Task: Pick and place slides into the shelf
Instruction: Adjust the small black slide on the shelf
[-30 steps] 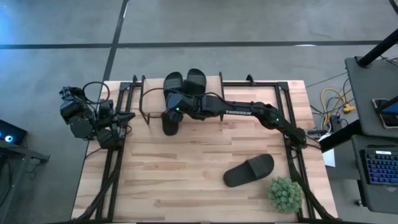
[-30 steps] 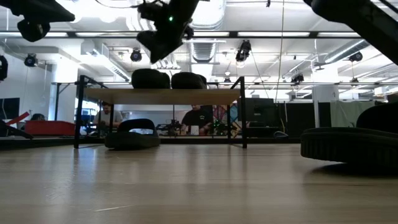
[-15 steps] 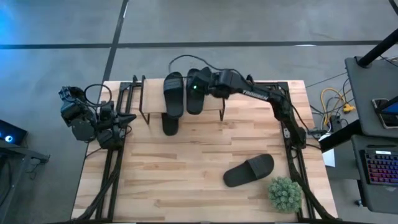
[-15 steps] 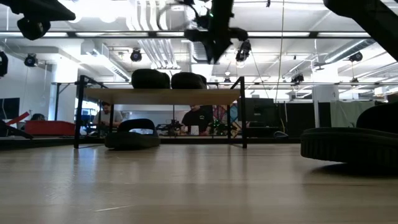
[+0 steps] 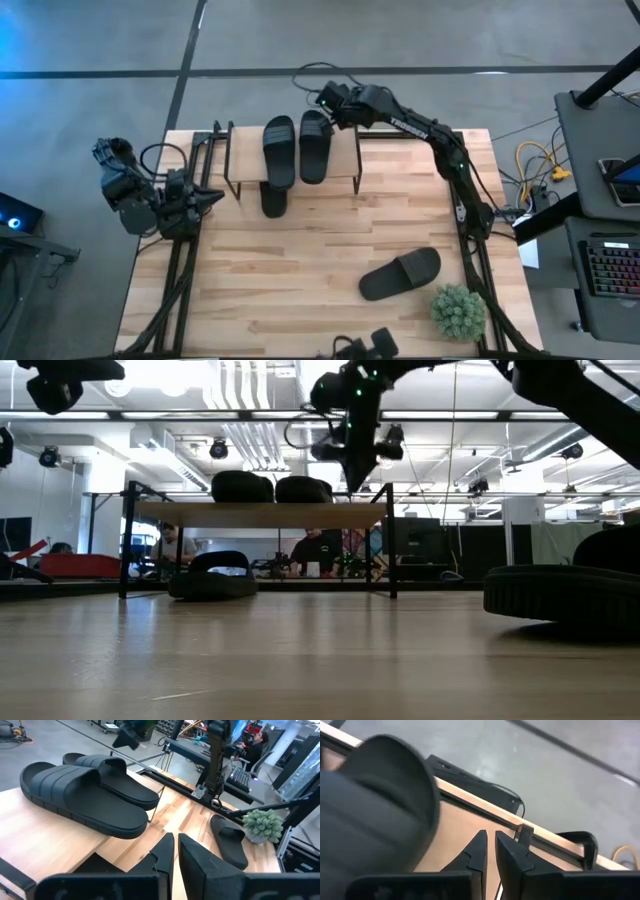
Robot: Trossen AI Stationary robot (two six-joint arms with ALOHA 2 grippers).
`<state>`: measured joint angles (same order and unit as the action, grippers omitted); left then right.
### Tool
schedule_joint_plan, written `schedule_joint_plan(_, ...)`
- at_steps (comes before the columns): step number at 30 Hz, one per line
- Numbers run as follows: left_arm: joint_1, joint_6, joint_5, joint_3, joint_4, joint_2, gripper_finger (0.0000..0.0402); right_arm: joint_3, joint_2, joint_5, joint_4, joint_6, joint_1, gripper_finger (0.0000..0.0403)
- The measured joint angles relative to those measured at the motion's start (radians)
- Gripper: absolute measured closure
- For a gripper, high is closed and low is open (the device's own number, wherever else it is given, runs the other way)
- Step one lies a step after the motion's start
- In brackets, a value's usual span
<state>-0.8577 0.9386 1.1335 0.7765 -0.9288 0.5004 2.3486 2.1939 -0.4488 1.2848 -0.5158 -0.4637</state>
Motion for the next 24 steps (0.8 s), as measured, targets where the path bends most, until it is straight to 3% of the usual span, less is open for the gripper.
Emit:
schedule_joint_plan(7,0.000,0.000,0.000,0.000,0.003,0.035,0.0391,0.000,0.046,0.134,-0.089,0.062,-0.028,0.0375)
schedule_joint_plan(24,0.000,-0.003,0.001,0.000,0.002,-0.015,0.0391,0.000,0.078,0.196,-0.085,0.109,0.016,0.0375)
